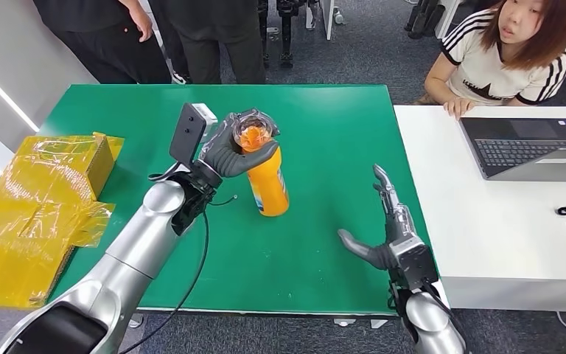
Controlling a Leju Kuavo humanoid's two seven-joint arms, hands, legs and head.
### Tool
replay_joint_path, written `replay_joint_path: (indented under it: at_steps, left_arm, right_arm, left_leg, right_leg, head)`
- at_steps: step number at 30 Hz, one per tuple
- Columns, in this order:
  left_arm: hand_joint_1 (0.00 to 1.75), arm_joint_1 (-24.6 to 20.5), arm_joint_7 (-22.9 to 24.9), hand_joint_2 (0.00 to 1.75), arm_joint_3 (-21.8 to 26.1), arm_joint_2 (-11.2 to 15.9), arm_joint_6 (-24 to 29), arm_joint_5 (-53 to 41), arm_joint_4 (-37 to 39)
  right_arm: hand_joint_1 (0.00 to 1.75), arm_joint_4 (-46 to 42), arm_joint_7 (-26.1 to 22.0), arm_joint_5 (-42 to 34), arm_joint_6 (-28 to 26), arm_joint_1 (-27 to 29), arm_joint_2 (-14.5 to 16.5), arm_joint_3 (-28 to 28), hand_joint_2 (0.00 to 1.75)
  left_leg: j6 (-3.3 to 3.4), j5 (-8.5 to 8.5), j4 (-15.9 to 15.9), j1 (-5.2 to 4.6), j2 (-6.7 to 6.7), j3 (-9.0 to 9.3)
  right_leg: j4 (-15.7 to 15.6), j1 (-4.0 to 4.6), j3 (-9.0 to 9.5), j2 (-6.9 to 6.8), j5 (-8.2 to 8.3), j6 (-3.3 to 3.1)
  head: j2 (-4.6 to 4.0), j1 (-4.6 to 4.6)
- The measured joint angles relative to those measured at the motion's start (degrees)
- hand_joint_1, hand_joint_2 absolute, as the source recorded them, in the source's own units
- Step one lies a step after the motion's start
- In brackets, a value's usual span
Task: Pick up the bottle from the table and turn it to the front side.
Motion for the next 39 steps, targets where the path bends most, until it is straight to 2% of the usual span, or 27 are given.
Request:
replay_joint_path:
  at_steps: [10, 15, 18, 22, 27, 39]
  left_arm:
    - [1.75, -0.09, 0.61, 1.75, 0.32, 1.27, 0.24, -1.44, 0.0]
    - [1.75, -0.3, -0.94, 1.75, 0.42, 2.49, 3.01, -7.24, -0.16]
    - [1.75, -0.44, -1.55, 1.75, 0.35, 2.99, 6.38, -12.07, -0.59]
    - [1.75, -1.23, -1.26, 1.75, -0.76, 4.33, 14.99, -25.26, -1.78]
    - [1.75, -3.03, 2.0, 1.75, -2.15, 7.62, 22.85, -43.43, -4.01]
    - [1.75, -10.41, 6.75, 1.75, -4.94, 20.04, 30.04, -71.91, -6.69]
  right_arm:
    - [0.0, -3.85, -0.26, -1.12, -0.7, 2.59, -0.96, -1.24, 1.75]
    - [0.0, -6.29, -0.63, -1.45, -1.34, 4.87, -1.59, -1.68, 1.75]
    - [0.0, -7.28, -0.63, -1.57, -1.6, 5.57, -1.87, -1.84, 1.75]
    - [0.0, -8.75, -0.73, -1.62, -1.99, 6.5, -2.15, -2.16, 1.75]
    - [0.0, -10.1, -0.79, -1.77, -1.42, 6.95, -2.7, -2.46, 1.75]
    - [0.0, -11.89, -2.34, -2.13, -3.56, 10.04, -3.75, -3.95, 1.75]
  left_leg:
    - [0.0, 0.0, 0.0, 0.0, 0.0, 0.0]
    - [0.0, 0.0, -0.01, 0.0, 0.0, 0.0]
    - [0.0, 0.0, -0.01, 0.0, 0.01, 0.0]
    - [0.0, 0.0, 0.0, 0.0, 0.02, 0.01]
    - [-0.01, 0.01, -0.01, 0.01, 0.04, 0.01]
    - [-0.03, 0.02, -0.03, 0.02, 0.13, 0.01]
  right_leg:
    - [0.01, 0.0, 0.0, 0.0, 0.0, 0.0]
    - [0.0, 0.0, -0.01, 0.01, -0.01, 0.0]
    - [0.0, 0.0, -0.02, 0.01, 0.0, 0.0]
    - [0.01, 0.0, -0.01, 0.02, 0.0, 0.0]
    - [0.02, 0.01, -0.02, 0.05, 0.0, 0.0]
    - [0.03, 0.02, -0.07, 0.14, -0.01, -0.01]
  head:
    - [0.0, -0.01]
    - [0.0, 0.01]
    - [0.0, 0.0]
    - [0.0, 0.01]
    - [0.0, 0.01]
    - [0.0, -0.01]
